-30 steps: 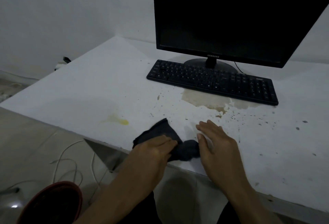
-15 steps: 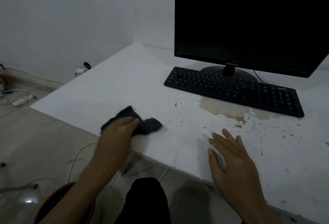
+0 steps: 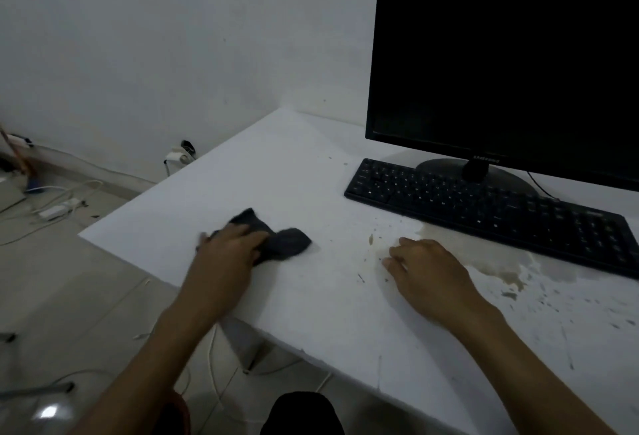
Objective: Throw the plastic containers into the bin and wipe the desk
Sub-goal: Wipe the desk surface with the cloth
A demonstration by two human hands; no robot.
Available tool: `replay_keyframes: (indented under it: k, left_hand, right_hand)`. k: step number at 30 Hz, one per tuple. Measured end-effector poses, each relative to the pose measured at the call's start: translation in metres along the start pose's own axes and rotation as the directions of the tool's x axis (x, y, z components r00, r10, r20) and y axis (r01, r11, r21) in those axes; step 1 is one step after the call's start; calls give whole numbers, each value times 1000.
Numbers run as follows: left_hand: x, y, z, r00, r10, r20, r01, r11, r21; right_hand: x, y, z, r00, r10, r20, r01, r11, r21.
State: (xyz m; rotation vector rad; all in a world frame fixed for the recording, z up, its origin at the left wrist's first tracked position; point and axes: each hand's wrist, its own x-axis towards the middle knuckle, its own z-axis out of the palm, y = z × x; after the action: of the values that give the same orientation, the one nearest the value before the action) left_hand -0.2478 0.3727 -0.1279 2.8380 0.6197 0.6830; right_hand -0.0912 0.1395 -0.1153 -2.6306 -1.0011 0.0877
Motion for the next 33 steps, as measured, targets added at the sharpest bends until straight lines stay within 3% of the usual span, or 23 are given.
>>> replay_keyframes:
  k: [2, 7, 9, 11, 13, 15, 17, 19, 23, 25, 27, 31, 33]
  left_hand:
    - [7, -17, -6, 997, -81, -7, 81, 996, 43]
    - [-5, 10, -2, 977, 207, 57, -209, 977, 42]
    - [-7, 16, 3, 967, 236, 98, -238, 971, 1]
    - [3, 3, 6, 983, 172, 67, -172, 985, -11]
    - [20, -17, 2, 999, -23, 22, 23, 1000, 13]
    - [33, -41, -7, 976, -214, -29, 215, 975, 61]
    - [38, -53, -18, 946, -323, -8, 323, 945, 52]
    - [35, -47, -23, 952, -301, 65, 300, 954, 25]
    - [6, -3, -15, 989, 17, 145, -1, 994, -112]
    - [2, 7, -9, 986, 70, 153, -45, 986, -163]
    - [16, 3, -4, 990, -5, 138, 23, 991, -129]
    - [48, -12, 0, 957, -284, -54, 279, 957, -77]
    - [53, -1, 4, 950, -308, -49, 303, 949, -92]
  right_hand:
    - [4, 1, 0, 1000, -4, 2, 4, 1000, -6]
    - [9, 2, 0, 999, -39, -24, 38, 999, -23]
    - [11, 2, 0, 999, -32, -27, 31, 999, -30]
    - [13, 3, 0, 999, -35, -28, 33, 999, -39]
    - [13, 3, -1, 999, -32, -29, 31, 998, -48]
    - [13, 4, -3, 999, -26, -27, 24, 998, -53]
    - [12, 5, -4, 999, -32, -34, 30, 998, -50]
    - [11, 6, -4, 999, -30, -41, 28, 998, -55]
    - [12, 9, -2, 999, -11, -48, 8, 998, -61]
    - [13, 10, -2, 999, -8, -52, 4, 998, -67]
    - [13, 10, -2, 998, -12, -58, 8, 997, -73]
    - [11, 7, -1, 997, -19, -68, 16, 999, -44]
    - [11, 7, -1, 997, -18, -72, 16, 999, -35]
